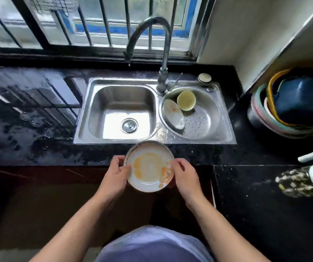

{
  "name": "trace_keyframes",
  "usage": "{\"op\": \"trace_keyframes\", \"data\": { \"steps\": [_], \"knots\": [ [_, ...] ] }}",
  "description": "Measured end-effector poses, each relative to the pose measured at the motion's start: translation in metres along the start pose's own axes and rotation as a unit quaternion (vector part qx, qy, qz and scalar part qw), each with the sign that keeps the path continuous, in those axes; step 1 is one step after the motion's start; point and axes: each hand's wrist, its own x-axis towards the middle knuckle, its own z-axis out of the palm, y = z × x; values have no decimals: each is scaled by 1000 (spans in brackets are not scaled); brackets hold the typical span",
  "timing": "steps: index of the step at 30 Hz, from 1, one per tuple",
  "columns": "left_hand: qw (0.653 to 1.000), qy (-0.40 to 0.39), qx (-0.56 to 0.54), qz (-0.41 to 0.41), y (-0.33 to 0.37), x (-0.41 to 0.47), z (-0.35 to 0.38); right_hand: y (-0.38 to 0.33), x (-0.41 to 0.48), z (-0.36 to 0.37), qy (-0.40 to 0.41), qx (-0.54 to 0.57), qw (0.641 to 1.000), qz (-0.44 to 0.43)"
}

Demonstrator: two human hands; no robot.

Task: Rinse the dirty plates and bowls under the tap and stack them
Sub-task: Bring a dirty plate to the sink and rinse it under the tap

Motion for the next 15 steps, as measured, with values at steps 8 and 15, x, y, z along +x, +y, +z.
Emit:
{"op": "trace_keyframes", "data": {
  "steps": [8,15],
  "knots": [
    [997,78,2,-6,77,140,-5,-117,219,-28,-33,36,998,42],
    [991,101,-72,-49,93,218,-9,-211,398,-13,-56,10,992,116]
  ]
}}
